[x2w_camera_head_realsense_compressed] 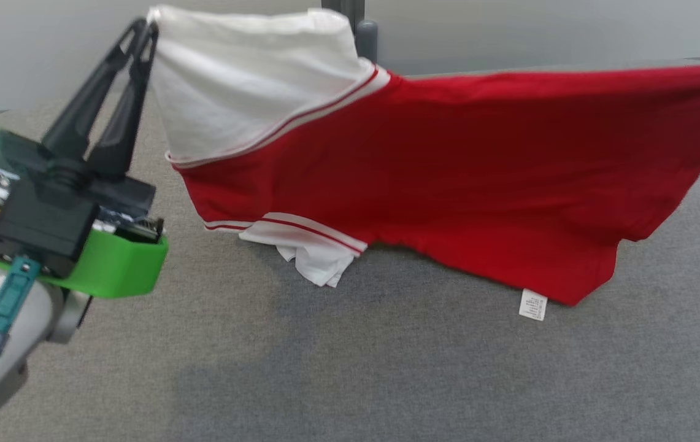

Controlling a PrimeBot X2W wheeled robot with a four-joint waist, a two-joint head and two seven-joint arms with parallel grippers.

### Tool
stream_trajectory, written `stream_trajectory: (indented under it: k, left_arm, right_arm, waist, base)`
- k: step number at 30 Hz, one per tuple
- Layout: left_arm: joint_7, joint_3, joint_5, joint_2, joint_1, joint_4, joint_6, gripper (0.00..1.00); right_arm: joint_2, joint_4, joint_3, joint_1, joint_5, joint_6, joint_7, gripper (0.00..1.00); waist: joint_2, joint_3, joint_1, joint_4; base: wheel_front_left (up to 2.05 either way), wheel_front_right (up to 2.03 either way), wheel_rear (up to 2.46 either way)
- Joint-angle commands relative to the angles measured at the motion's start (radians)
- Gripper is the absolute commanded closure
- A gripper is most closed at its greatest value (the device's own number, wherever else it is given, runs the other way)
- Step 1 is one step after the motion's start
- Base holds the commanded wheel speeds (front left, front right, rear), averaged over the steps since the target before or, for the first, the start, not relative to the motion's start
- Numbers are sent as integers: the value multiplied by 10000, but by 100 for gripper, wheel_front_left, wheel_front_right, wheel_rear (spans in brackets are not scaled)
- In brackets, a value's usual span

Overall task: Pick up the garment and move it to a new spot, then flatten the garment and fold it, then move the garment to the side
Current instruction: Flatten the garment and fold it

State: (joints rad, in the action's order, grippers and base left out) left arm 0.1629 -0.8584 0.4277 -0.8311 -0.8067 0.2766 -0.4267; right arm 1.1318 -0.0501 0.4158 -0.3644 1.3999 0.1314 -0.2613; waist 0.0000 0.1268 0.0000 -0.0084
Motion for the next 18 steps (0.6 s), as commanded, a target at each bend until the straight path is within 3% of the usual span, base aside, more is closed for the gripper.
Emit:
stream_trajectory:
  k: [1,5,9,15,18]
  left_arm:
    - [-171,127,-74,-129,-459,129,184,100]
    - [-683,485,-190,-282,-1916,170,859,100]
    - [-1040,626,20,143,-3395,-643,1800,100]
    - [-1381,198,-126,1503,-6165,-3295,3735,100]
    - [-1303,-67,-626,2302,-7601,-4780,4293,100]
  right_arm:
    - [207,-144,-207,-276,-46,-14,58,100]
    - [782,-472,-699,-1172,-212,-13,422,100]
    - [661,-148,-821,-2507,-652,-14,963,100]
    - [-823,1232,56,-5712,-2188,-14,2262,100]
    - [-1779,2338,503,-7427,-2823,-14,2653,100]
  waist:
    - [0,-35,0,-147]
    - [0,182,0,-314]
    - [0,717,0,-425]
    - [0,2262,0,-479]
    - [0,3102,0,-434]
  base:
    - [0,0,0]
    - [0,0,0]
    - [0,0,0]
    - [0,0,0]
    - [0,0,0]
